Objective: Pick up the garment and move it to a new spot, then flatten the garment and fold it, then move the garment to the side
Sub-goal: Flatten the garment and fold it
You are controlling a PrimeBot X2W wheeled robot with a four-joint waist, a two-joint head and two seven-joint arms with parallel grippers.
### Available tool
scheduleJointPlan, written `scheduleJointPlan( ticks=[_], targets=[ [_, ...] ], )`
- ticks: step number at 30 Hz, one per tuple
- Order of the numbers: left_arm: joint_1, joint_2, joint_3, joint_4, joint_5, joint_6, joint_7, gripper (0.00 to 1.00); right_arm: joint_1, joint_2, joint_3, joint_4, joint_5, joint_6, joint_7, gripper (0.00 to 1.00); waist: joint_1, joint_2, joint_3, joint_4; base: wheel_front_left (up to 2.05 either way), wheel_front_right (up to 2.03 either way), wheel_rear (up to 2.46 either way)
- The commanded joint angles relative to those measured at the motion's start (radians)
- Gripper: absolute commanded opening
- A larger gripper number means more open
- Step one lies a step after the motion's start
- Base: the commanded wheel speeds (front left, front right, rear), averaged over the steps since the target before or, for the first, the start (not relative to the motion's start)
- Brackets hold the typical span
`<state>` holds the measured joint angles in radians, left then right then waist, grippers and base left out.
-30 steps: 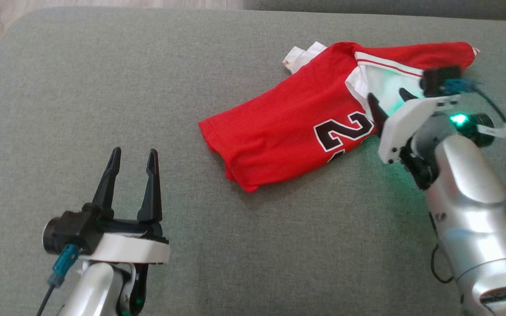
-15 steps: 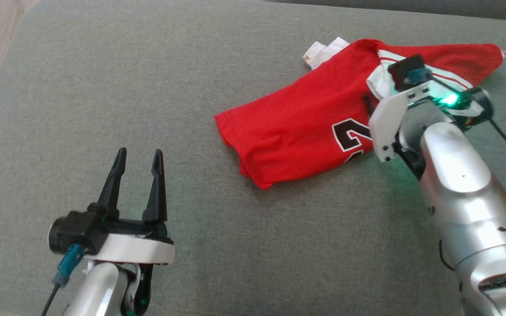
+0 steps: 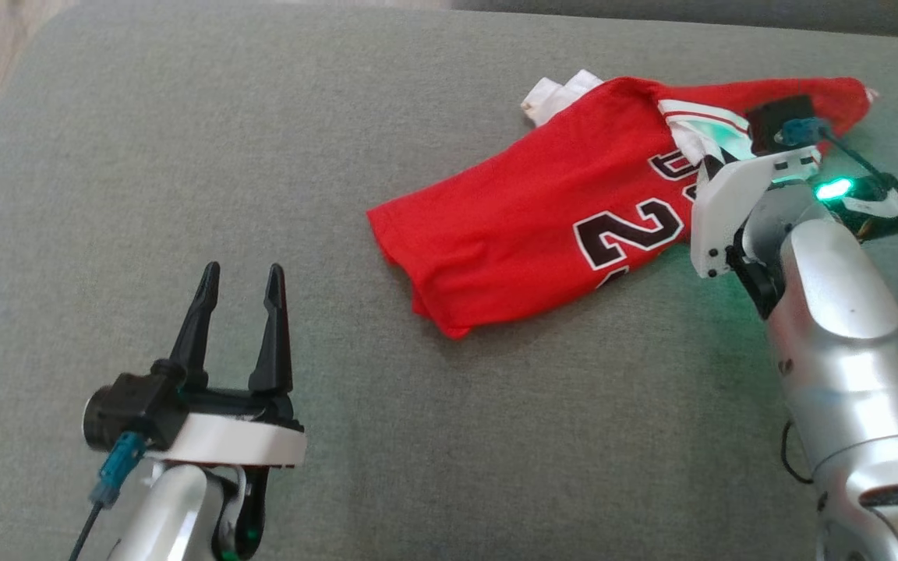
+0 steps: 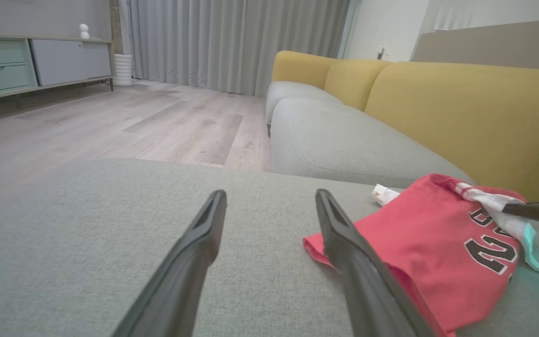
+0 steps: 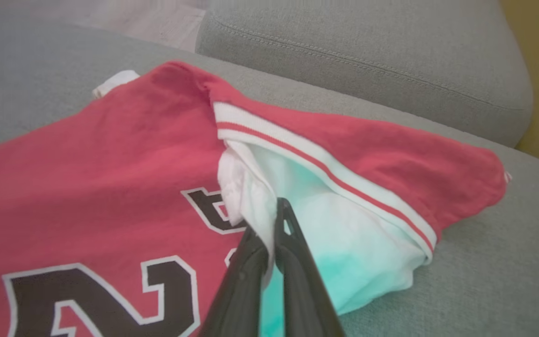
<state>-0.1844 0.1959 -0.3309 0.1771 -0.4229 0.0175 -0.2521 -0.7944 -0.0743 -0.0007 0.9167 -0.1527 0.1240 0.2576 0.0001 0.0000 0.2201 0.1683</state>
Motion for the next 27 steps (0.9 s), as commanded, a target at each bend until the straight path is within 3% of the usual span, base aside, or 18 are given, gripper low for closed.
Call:
scheduleJointPlan(
  ticks=[1,6,11,16,19,22,23,24,27],
  targets=[
    [-0.037,0.014,0.039,-0.026,0.0,-0.002,-0.009,1.0,-0.023,0.023,0.023,-0.033,0.016,0.007,-0.012,0.0,-0.0001,0.0,-0.011,-0.01,0.0,0.0,0.0],
    [-0.01,0.021,0.051,-0.023,-0.002,0.001,-0.01,1.0,0.048,0.001,0.136,-0.117,0.107,0.007,0.04,0.0,-0.0001,0.0,-0.056,-0.048,0.0,0.0,0.0],
    [0.033,0.035,0.075,-0.034,-0.01,0.012,-0.01,1.0,0.236,-0.159,0.274,-0.418,0.214,0.007,0.249,0.0,-0.0001,0.0,-0.094,-0.106,0.0,0.0,0.0],
    [0.061,0.046,0.1,-0.054,-0.017,0.025,-0.01,1.0,0.509,-0.325,0.242,-0.85,0.315,0.007,0.529,0.0,-0.0001,0.0,-0.106,-0.156,0.0,0.0,0.0],
    [0.068,0.054,0.111,-0.07,-0.018,0.031,-0.01,1.0,0.673,-0.349,0.186,-1.043,0.351,0.007,0.663,0.0,-0.0001,0.0,-0.105,-0.175,0.0,0.0,0.0],
    [0.071,0.059,0.117,-0.083,-0.018,0.036,-0.01,1.0,0.798,-0.336,0.147,-1.155,0.361,0.007,0.727,0.0,-0.0001,0.0,-0.101,-0.187,0.0,0.0,0.0],
    [0.072,0.06,0.116,-0.086,-0.018,0.037,-0.01,1.0,0.83,-0.325,0.138,-1.177,0.369,0.007,0.737,0.24,-0.0001,0.0,-0.101,-0.188,0.0,0.0,0.0],
    [0.072,0.061,0.116,-0.088,-0.017,0.038,-0.009,1.0,0.855,-0.307,0.124,-1.197,0.377,0.007,0.736,1.0,-0.0001,0.0,-0.101,-0.189,0.0,0.0,0.0],
    [0.074,0.061,0.111,-0.095,-0.017,0.041,-0.006,1.0,0.911,-0.257,0.107,-1.241,0.417,0.007,0.75,1.0,-0.0001,0.0,-0.104,-0.189,0.0,0.0,0.0]
  ],
)
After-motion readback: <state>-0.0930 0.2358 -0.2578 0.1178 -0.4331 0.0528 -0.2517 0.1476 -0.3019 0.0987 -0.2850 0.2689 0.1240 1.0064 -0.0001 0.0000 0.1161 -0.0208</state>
